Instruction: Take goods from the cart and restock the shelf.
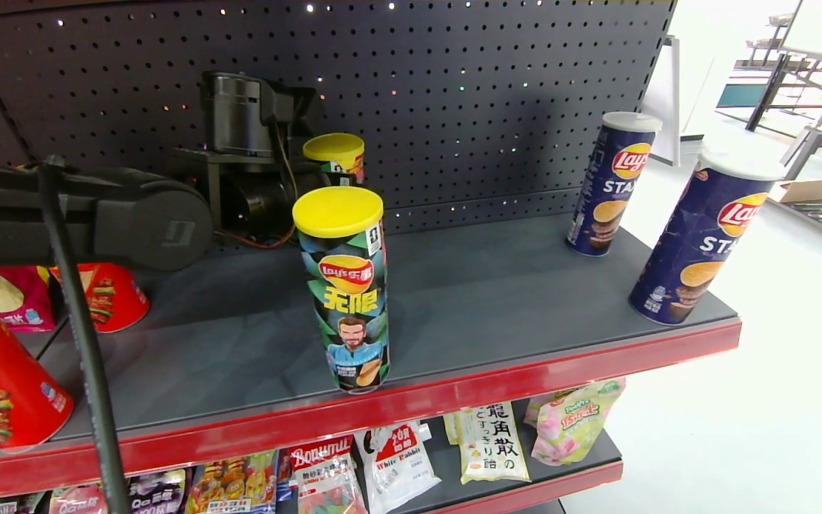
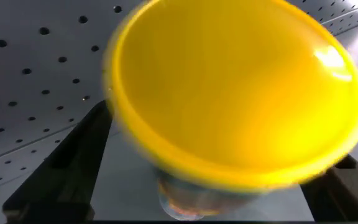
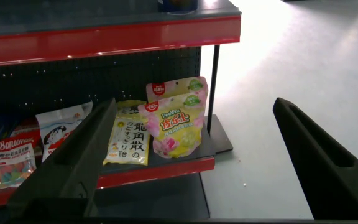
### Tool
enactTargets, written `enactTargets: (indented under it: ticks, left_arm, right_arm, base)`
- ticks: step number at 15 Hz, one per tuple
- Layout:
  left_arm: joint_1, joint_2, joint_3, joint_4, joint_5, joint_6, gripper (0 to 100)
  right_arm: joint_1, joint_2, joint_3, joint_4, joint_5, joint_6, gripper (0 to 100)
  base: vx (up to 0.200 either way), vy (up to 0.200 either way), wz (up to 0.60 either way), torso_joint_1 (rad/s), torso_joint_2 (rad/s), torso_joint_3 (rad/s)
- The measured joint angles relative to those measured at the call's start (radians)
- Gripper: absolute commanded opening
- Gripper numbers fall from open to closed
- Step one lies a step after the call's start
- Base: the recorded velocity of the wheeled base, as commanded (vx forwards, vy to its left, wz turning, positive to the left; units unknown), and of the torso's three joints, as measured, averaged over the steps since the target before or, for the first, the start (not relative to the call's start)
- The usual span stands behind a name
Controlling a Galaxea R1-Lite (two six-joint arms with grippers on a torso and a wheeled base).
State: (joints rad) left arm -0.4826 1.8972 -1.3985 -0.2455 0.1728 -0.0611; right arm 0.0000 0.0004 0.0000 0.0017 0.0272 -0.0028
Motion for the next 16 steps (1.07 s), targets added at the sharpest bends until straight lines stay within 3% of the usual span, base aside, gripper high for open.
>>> enactTargets:
  ticks: [3, 9, 13, 16]
  left_arm:
    - [0.014, -0.063, 0.086, -0.001, 0.0, 0.0, 100]
    - [0.054, -0.303, 0.359, 0.001, -0.008, 0.0, 100]
    - [0.059, -0.546, 0.571, 0.056, -0.089, 0.003, 100]
    - [0.077, -0.725, 0.644, 0.121, -0.109, 0.004, 100]
  right_arm:
    - [0.0, 0.0, 0.0, 0.0, 0.0, 0.0, 100]
    - [0.0, 0.0, 0.0, 0.0, 0.0, 0.0, 100]
    - [0.0, 0.0, 0.0, 0.0, 0.0, 0.0, 100]
    - [0.0, 0.0, 0.0, 0.0, 0.0, 0.0, 100]
  base:
    - [0.0, 0.0, 0.0, 0.0, 0.0, 0.0]
    - [0.0, 0.0, 0.0, 0.0, 0.0, 0.0]
    - [0.0, 0.0, 0.0, 0.0, 0.0, 0.0]
    - [0.0, 0.0, 0.0, 0.0, 0.0, 0.0]
